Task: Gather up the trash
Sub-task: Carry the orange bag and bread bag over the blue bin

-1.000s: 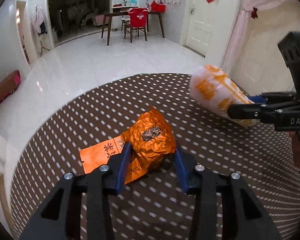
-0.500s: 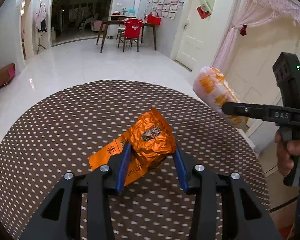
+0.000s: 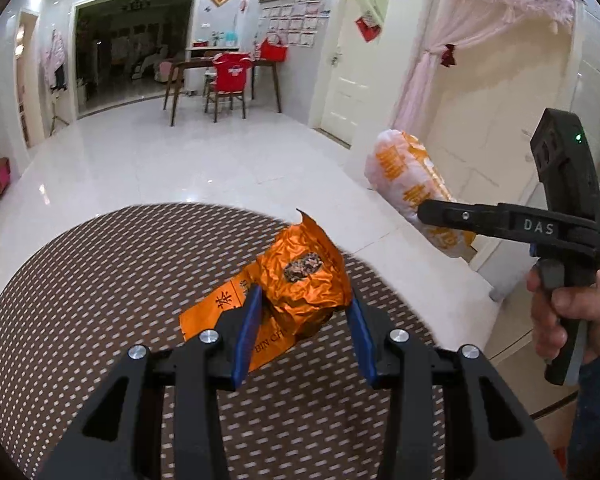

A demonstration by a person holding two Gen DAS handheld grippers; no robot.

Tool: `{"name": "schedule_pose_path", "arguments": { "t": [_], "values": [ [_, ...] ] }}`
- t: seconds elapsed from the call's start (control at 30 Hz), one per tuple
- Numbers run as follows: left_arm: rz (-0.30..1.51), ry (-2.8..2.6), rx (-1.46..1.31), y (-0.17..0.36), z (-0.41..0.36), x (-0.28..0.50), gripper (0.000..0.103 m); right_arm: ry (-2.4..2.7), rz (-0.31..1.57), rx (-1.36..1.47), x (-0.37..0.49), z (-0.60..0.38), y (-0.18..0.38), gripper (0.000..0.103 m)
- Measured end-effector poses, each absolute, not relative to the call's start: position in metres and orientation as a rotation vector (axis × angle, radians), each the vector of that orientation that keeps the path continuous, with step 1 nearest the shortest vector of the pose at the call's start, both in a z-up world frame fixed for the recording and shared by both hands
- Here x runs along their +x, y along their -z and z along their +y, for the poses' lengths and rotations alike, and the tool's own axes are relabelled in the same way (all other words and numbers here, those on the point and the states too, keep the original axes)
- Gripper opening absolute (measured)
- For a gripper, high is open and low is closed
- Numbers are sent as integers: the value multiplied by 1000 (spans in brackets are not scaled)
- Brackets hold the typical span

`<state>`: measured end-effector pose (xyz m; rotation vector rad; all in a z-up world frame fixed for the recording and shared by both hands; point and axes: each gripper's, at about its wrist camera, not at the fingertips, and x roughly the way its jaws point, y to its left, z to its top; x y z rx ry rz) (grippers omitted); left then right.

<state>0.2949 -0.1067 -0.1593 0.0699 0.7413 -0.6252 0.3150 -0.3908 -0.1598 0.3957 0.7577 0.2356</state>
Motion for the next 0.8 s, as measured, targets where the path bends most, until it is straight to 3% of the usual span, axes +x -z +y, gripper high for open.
{"name": "schedule_pose_path", "arguments": {
  "t": [0.43,0.8],
  "values": [
    [755,820,152,145,-241,267,41,3,738,558,252,-510,184,47],
    [944,846,210,197,-323,281,41,83,793,661,230,-555,223,48]
  ]
}}
